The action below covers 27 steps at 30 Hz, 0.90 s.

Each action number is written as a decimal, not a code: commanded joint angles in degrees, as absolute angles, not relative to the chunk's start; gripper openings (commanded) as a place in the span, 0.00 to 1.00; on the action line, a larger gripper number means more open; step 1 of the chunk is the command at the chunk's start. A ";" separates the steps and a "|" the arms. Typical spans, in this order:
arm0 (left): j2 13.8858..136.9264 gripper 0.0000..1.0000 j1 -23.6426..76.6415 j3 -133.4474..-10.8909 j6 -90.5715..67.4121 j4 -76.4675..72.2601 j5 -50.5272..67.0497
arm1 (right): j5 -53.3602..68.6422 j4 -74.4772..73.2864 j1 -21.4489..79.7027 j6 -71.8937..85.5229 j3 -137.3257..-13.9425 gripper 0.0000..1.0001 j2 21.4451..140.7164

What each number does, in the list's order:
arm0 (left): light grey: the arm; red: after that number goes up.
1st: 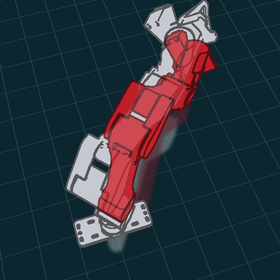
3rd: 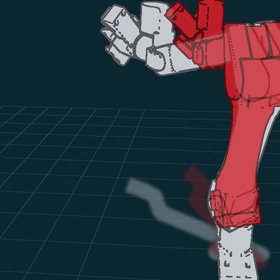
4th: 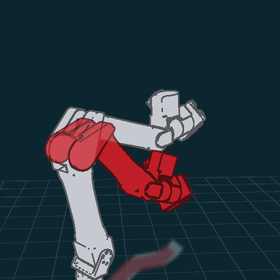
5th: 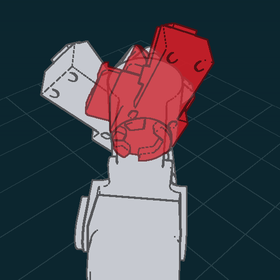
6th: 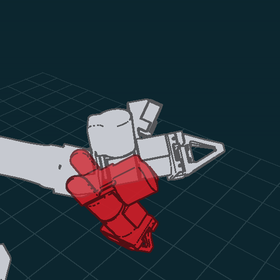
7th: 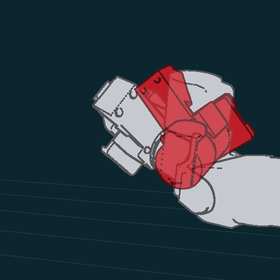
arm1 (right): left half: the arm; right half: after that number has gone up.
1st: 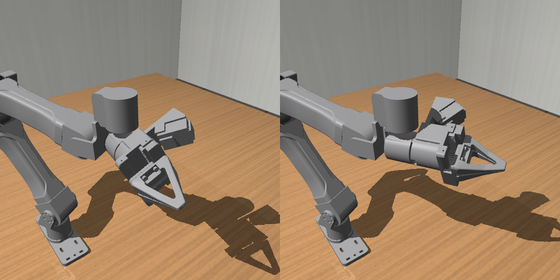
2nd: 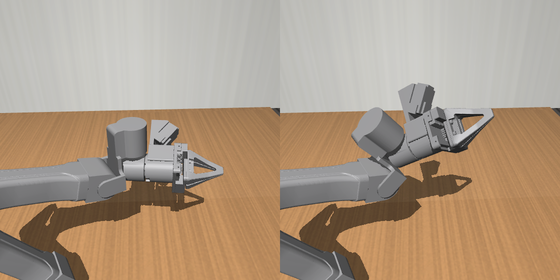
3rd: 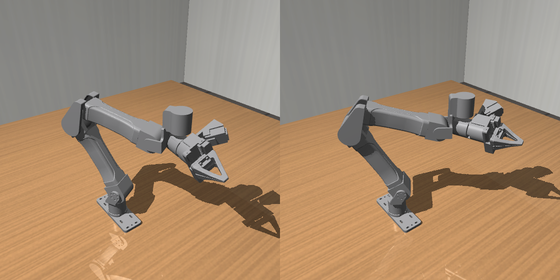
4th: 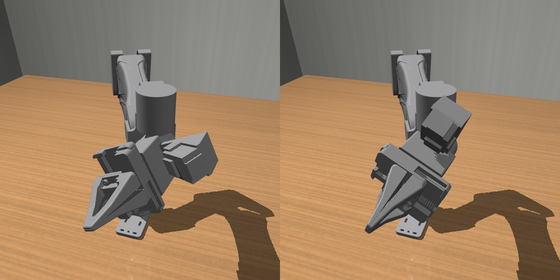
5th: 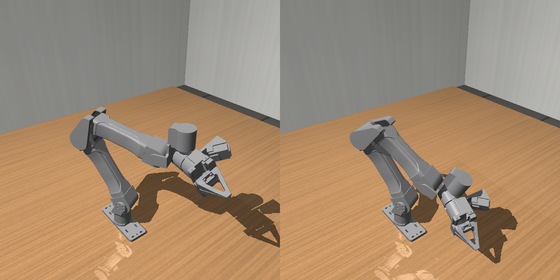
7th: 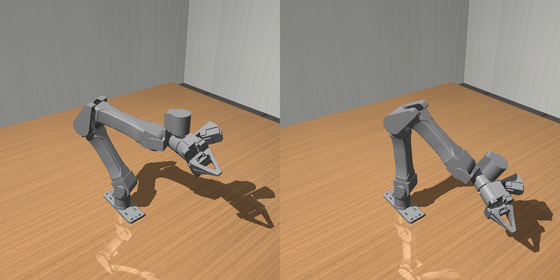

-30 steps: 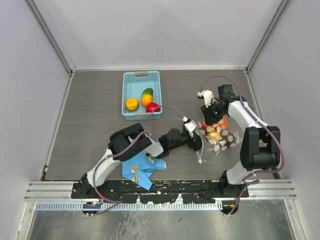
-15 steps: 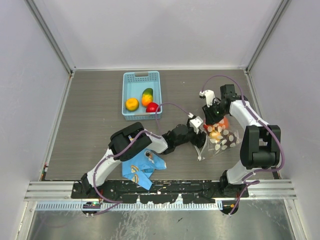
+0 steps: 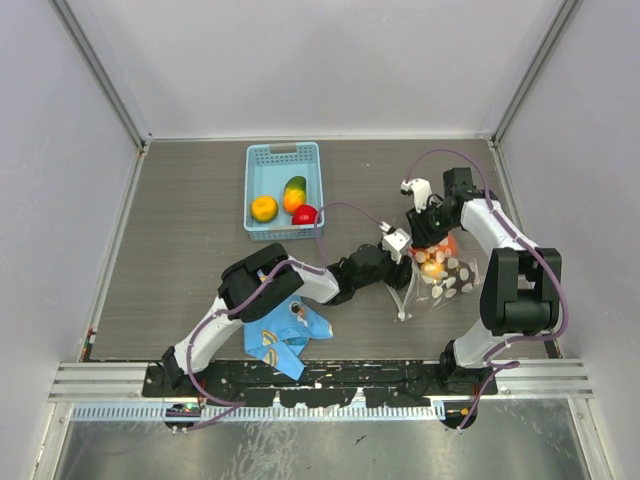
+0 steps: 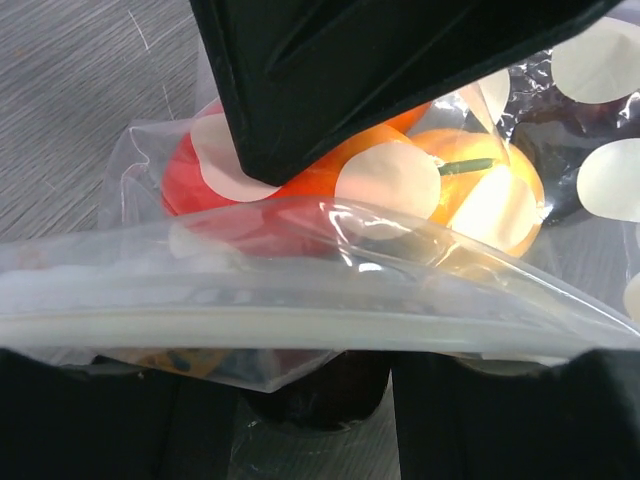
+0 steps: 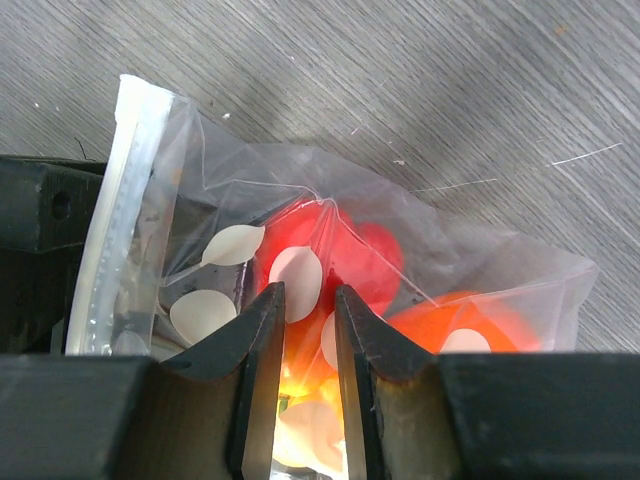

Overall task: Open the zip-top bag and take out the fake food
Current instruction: Pick up the fake fruit from the zipper food storage bag.

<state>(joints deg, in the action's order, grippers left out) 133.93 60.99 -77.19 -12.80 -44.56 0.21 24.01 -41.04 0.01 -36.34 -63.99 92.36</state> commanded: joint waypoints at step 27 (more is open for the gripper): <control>119.05 0.16 59.97 -57.22 -22.46 -60.92 6.50 | 22.50 -44.74 -4.92 -36.12 -60.58 0.32 93.16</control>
